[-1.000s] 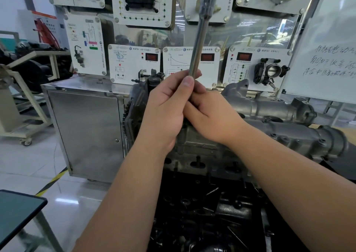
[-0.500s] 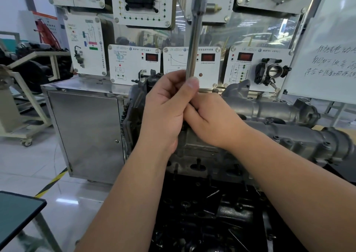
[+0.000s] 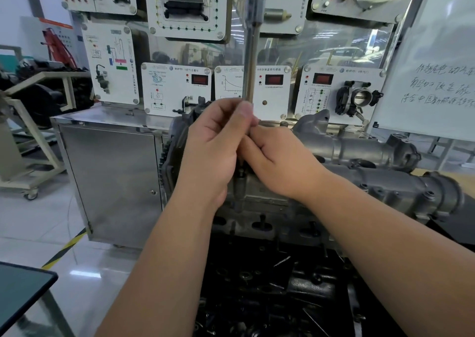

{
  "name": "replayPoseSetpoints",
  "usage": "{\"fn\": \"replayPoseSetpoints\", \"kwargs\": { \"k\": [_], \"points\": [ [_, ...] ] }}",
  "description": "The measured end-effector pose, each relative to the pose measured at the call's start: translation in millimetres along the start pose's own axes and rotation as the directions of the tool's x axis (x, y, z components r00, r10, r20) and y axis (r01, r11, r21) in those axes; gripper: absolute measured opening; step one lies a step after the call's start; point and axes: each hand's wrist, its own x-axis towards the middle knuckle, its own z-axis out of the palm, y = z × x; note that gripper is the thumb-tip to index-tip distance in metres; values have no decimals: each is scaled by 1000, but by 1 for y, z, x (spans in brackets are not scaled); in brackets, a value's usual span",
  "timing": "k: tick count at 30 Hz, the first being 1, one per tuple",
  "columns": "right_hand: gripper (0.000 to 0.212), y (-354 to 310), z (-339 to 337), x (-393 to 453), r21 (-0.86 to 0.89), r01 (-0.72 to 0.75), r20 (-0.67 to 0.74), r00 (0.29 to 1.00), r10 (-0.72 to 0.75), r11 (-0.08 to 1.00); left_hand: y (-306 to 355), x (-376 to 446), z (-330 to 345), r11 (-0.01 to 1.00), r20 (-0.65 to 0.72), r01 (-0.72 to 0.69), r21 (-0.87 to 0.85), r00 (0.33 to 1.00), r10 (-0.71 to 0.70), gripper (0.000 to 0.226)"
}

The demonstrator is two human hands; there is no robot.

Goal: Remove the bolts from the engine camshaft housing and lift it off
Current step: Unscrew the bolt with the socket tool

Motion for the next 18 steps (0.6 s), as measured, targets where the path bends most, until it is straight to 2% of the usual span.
{"fn": "replayPoseSetpoints", "kwargs": {
  "k": [2, 4, 13, 15, 18],
  "points": [
    [39, 0, -1, 1, 17, -23, 28, 999, 22, 1000, 1, 0, -1, 999, 67, 9, 47, 998, -12, 19],
    [39, 1, -1, 1, 18, -31, 54, 998, 30, 999, 3, 0, -1, 996, 88, 0, 86, 996, -7, 22],
    [36, 0, -1, -1, -39, 7, -48, 999, -9, 999, 6, -2, 3, 998, 10, -36, 52, 999, 35, 6],
    [37, 2, -1, -1, -17, -11, -19, 1000, 11, 1000, 6, -2, 4, 998, -12, -26, 49, 1000, 27, 4],
    [35, 0, -2, -1, 27, -9, 53, 999, 8, 1000, 7, -2, 3, 998, 18, 30, 60, 999, -31, 21]
  ]
}}
